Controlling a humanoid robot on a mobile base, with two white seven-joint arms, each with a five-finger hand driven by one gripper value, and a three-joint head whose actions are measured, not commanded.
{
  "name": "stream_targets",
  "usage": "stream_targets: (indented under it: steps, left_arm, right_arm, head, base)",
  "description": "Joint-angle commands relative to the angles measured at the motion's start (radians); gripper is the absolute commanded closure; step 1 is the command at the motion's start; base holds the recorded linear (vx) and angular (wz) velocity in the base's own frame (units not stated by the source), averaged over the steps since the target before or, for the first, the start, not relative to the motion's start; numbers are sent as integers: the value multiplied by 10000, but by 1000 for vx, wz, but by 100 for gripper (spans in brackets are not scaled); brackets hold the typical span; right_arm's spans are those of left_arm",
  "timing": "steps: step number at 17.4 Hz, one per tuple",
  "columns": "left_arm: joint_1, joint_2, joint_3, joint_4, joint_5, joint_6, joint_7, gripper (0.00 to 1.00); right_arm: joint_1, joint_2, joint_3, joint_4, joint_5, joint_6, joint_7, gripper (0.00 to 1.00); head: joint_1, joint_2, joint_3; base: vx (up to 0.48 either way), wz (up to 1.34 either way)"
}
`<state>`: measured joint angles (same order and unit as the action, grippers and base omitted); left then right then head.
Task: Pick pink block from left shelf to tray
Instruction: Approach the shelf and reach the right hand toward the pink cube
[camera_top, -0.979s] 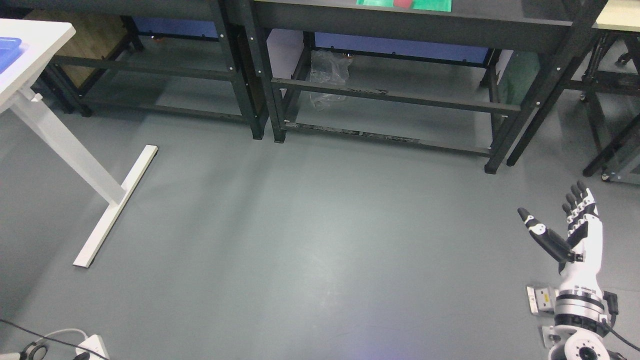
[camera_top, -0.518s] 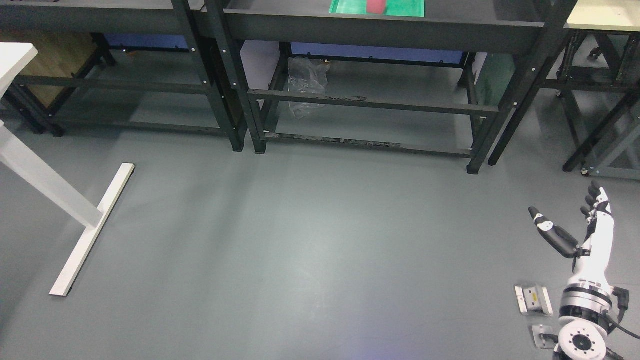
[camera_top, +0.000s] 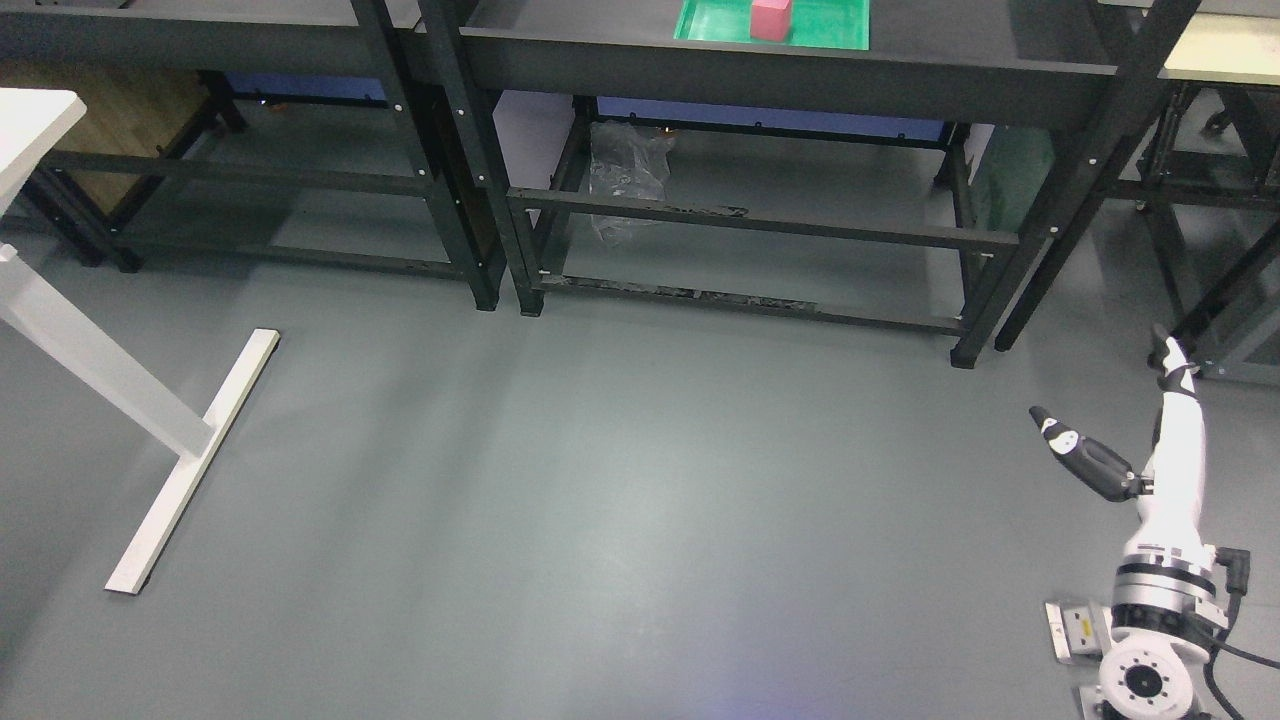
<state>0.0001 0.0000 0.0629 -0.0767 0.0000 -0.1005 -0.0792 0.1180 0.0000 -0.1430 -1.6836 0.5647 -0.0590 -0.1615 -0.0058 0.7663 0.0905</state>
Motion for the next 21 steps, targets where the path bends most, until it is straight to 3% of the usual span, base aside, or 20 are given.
stream_targets:
  steps: [1, 11, 21]
  left_arm:
    - [91, 175, 0, 0, -15, -8, -6, 0]
    - [91, 175, 0, 0, -15, -8, -6, 0]
    - [91, 175, 0, 0, -15, -8, -6, 0]
  right_arm:
    - [16, -322, 616, -130, 2406, 237, 279, 2]
    - [17, -445, 525, -130, 2452, 237, 464, 2]
    - [32, -445, 494, -130, 2376, 237, 449, 2]
  head:
    - [0, 0, 0]
    - [0, 0, 0]
    - [0, 0, 0]
  base:
    - [37, 165]
    - [50, 111]
    - [178, 37]
